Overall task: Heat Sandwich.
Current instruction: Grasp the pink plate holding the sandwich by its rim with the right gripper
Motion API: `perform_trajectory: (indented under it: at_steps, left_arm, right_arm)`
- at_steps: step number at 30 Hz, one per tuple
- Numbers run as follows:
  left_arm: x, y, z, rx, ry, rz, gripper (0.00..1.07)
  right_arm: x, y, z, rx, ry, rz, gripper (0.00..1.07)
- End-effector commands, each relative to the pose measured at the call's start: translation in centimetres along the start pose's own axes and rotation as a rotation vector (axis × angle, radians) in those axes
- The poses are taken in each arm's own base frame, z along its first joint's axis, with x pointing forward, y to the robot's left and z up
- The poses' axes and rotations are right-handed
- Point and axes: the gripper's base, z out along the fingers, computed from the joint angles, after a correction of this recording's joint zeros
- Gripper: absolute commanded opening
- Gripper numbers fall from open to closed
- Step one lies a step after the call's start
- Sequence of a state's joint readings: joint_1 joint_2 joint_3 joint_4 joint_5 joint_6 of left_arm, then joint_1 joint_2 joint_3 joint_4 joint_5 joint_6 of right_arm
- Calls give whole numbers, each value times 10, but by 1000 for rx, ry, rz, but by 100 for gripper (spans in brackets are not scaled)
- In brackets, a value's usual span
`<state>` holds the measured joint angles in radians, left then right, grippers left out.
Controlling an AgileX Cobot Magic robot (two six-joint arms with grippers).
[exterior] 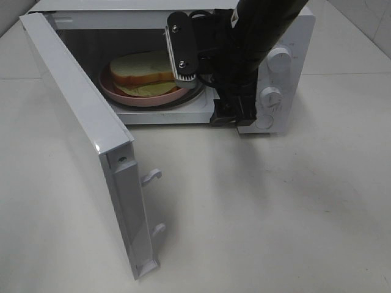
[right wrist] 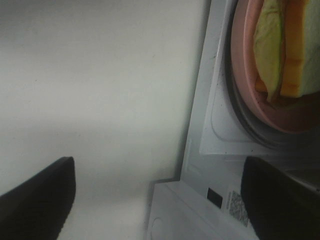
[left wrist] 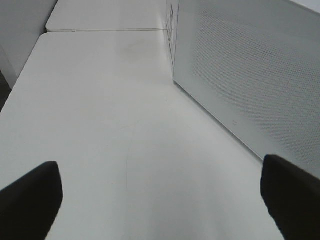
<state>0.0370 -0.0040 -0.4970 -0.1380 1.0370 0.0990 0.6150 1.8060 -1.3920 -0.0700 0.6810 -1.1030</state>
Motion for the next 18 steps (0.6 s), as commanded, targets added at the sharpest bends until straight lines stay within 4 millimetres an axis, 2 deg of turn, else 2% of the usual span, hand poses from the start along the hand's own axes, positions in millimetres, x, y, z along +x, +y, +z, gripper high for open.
perform_trajectory:
  at_steps: [1, 18]
  left_arm:
    - [2, 0, -3, -2, -22, -2, 103]
    - [2, 0, -3, -2, -22, -2, 103]
  right_arm:
    - [-6, -7, 10, 27, -15, -8, 86]
    - [-17, -24, 63, 65, -39, -10, 83]
